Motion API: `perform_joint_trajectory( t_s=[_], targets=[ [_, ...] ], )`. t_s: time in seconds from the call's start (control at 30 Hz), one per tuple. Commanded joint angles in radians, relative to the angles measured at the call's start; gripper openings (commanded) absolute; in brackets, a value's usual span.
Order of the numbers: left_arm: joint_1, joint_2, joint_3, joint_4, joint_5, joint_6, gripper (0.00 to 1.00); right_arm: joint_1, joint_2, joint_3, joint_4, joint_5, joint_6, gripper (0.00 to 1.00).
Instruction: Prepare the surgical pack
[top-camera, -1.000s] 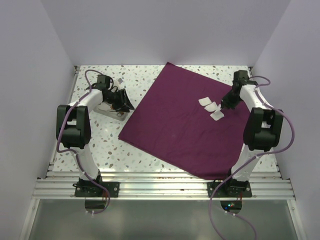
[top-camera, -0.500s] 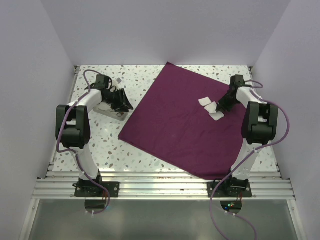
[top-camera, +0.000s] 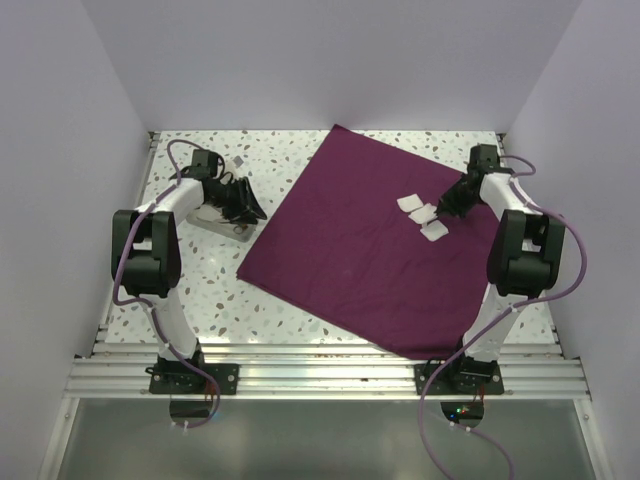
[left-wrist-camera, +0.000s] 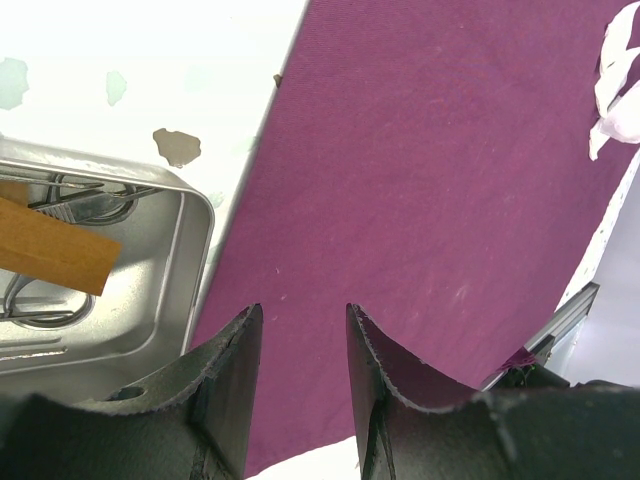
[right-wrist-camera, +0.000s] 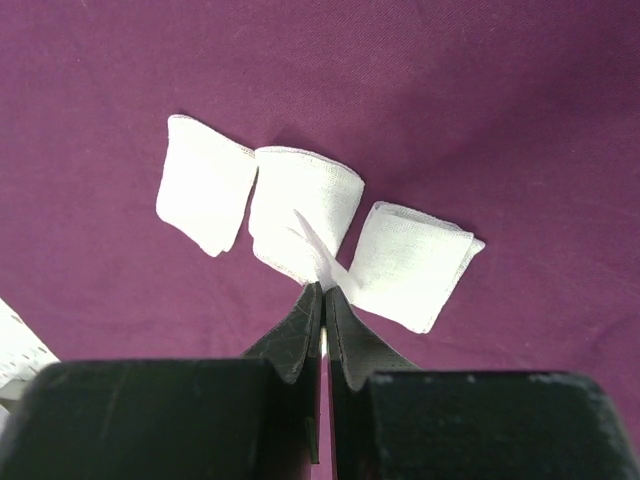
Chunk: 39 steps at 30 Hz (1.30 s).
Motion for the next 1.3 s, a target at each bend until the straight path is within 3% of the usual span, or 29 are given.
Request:
perform_joint_trajectory(
  t_s=[0.0,0.87,1.27],
  targets=[
    [0.011,-0.015,0.020,0.012,0.011,0.012,0.43,-0.007,-0.036,-0.023,0.027,-0.027,0.017,0.01],
    [0.011,-0.004,0.022,0.015,0.016,0.009,0.42,-0.030,-0.125,-0.066,0.052,-0.139,0.089,0.01],
    [0.011,0.006,0.037,0.009,0.016,0.012,0.43,-0.036,-0.044,-0.097,0.128,-0.177,0.115,0.01]
  ],
)
